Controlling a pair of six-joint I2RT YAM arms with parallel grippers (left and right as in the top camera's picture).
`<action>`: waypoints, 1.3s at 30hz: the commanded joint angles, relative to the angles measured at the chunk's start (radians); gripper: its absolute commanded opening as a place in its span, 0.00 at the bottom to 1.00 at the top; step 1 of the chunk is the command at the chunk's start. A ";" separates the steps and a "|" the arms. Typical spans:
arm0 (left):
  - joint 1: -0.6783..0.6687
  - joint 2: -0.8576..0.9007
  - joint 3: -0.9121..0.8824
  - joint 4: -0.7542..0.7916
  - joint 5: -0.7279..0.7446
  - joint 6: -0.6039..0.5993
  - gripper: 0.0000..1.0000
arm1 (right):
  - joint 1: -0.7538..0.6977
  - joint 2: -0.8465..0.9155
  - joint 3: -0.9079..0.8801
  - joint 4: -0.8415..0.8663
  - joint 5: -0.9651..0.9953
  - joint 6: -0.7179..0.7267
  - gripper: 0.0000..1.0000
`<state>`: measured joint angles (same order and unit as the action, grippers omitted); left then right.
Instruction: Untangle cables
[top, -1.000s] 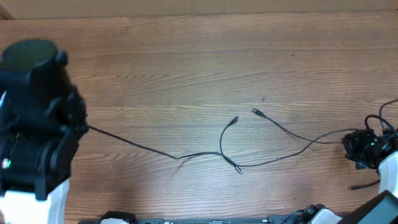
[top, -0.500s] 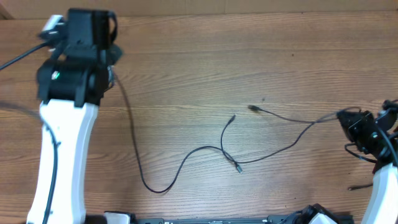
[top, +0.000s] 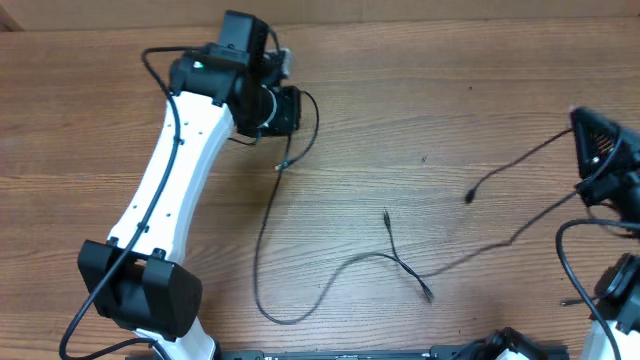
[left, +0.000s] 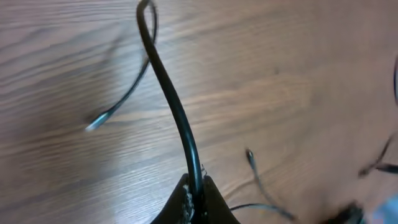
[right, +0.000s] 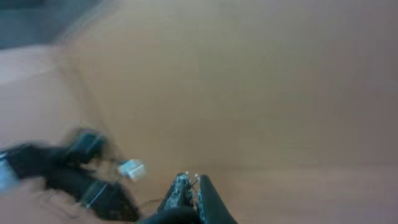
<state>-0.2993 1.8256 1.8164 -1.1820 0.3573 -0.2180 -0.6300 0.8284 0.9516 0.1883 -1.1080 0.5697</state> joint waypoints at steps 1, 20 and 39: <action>-0.036 -0.008 -0.003 -0.014 0.045 0.160 0.04 | -0.008 0.005 0.103 0.240 -0.143 0.362 0.05; -0.049 -0.008 -0.003 -0.119 -0.219 0.000 0.04 | 0.081 0.354 0.867 -0.909 0.574 -0.315 0.07; -0.049 -0.006 -0.003 -0.121 -0.219 -0.046 0.04 | 0.192 0.923 1.178 -0.782 1.237 -0.526 0.13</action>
<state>-0.3511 1.8256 1.8145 -1.3025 0.1444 -0.2310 -0.4431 1.7027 2.0144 -0.6334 -0.0467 0.1246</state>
